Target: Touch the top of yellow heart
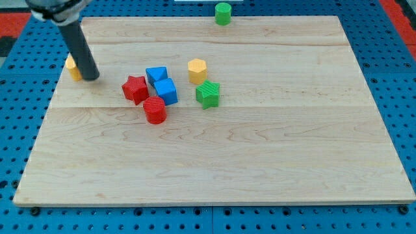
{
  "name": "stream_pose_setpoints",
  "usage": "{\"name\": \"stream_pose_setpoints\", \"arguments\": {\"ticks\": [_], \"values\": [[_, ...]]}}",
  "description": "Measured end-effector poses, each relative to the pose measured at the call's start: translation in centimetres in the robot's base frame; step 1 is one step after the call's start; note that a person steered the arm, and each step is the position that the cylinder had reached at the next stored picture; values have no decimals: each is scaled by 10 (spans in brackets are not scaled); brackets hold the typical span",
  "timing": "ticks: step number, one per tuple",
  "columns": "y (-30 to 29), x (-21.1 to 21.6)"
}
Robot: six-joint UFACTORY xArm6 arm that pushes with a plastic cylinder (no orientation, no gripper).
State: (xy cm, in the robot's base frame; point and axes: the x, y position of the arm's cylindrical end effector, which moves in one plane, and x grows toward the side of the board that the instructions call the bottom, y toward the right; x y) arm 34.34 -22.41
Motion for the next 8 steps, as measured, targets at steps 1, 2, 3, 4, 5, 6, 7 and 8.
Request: {"name": "stream_pose_setpoints", "arguments": {"ticks": [1,2,3,4,5,6,7,8], "values": [[-35,-51],[-63,18],[-8,68],[-81,48],[-67,-19],[-52,-42],[12,14],[63,79]]}}
